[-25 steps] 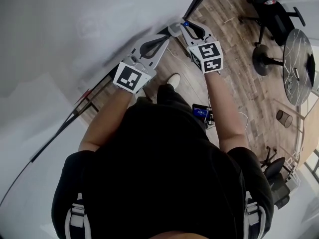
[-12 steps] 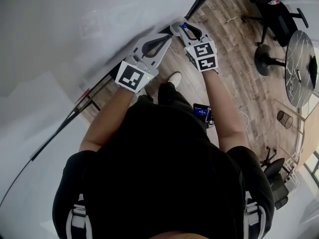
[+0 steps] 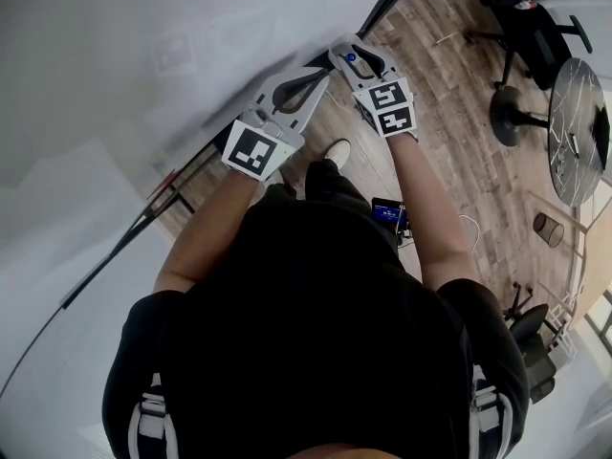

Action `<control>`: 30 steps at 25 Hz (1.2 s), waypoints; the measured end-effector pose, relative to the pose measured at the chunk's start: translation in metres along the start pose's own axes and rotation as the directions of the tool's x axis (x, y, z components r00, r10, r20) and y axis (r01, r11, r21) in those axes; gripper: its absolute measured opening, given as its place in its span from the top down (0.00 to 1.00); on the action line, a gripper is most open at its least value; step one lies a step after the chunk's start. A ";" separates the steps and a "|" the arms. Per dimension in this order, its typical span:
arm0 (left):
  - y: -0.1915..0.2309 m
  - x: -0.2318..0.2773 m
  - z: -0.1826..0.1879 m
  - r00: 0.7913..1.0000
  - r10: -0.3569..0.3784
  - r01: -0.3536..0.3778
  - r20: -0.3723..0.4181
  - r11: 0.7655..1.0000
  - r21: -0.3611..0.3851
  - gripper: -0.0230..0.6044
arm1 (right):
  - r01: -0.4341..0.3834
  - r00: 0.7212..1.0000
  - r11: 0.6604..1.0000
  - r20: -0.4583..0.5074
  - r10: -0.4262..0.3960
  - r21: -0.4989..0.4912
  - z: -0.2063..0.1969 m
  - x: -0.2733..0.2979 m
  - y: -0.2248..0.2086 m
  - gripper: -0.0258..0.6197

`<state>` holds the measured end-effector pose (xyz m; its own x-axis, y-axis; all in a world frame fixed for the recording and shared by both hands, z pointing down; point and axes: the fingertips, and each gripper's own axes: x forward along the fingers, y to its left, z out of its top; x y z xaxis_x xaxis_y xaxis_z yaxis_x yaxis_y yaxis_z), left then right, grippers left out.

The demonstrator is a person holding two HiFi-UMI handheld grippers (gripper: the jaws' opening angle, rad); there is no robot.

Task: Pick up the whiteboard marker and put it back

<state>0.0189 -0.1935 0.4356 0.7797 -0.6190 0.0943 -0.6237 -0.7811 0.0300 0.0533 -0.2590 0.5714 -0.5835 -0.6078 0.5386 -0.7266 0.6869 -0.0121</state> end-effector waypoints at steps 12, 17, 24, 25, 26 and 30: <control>-0.004 -0.002 0.006 1.000 -0.013 0.013 0.014 1.000 0.010 0.96 | 0.025 0.999 1.000 0.034 -0.025 -0.012 0.011 -0.018 0.000 0.76; -0.008 -0.006 0.012 1.000 -0.012 0.011 0.016 1.000 0.024 0.96 | 0.036 0.995 0.999 0.098 -0.034 -0.014 0.037 -0.044 0.003 0.76; -0.018 -0.020 0.026 0.999 -0.031 0.029 0.040 0.998 0.047 0.96 | 0.067 0.977 0.998 0.204 -0.064 -0.004 0.075 -0.091 0.018 0.76; -0.020 -0.021 0.030 0.999 -0.034 0.032 0.043 0.998 0.050 0.96 | 0.072 0.973 0.997 0.219 -0.070 -0.002 0.080 -0.099 0.018 0.76; -0.023 -0.022 0.033 0.998 -0.037 0.034 0.047 0.998 0.052 0.96 | 0.074 0.970 0.997 0.233 -0.072 0.000 0.084 -0.108 0.020 0.77; -0.030 -0.031 0.042 0.997 -0.052 0.049 0.049 0.997 0.052 0.96 | 0.066 0.957 0.997 0.281 -0.072 0.030 0.098 -0.138 0.033 0.77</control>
<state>0.0158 -0.1543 0.3901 0.8127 -0.5811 0.0436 -0.5809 -0.8138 -0.0172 0.0742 -0.1913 0.4142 -0.6078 -0.7433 0.2795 -0.7744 0.6327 -0.0016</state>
